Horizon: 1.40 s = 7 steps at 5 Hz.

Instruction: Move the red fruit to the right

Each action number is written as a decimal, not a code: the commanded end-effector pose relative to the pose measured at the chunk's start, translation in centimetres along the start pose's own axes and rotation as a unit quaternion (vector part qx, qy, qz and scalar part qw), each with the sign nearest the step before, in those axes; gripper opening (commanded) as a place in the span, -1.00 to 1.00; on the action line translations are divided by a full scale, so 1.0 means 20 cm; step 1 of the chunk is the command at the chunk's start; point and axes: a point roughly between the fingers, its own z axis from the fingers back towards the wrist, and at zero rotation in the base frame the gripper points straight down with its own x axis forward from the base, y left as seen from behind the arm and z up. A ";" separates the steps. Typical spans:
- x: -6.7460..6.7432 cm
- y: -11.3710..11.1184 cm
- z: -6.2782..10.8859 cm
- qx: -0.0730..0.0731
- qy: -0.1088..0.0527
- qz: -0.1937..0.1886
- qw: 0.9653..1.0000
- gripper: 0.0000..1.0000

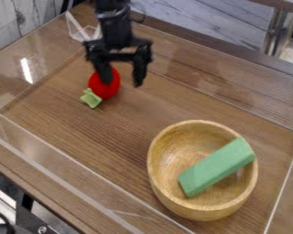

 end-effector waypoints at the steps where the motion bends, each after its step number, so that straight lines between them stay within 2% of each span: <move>1: 0.05 -0.14 0.15 -0.014 -0.040 -0.042 0.998 1.00; 2: 0.06 -0.23 0.17 -0.023 -0.043 -0.084 0.995 1.00; 3: 0.05 -0.32 0.15 -0.027 -0.057 -0.069 0.996 1.00; 4: 0.03 -0.36 0.11 -0.026 -0.067 -0.043 0.996 1.00; 6: 0.00 -0.33 0.22 -0.028 -0.085 -0.014 0.996 1.00; 7: -0.02 -0.36 0.26 -0.027 -0.093 0.008 0.995 1.00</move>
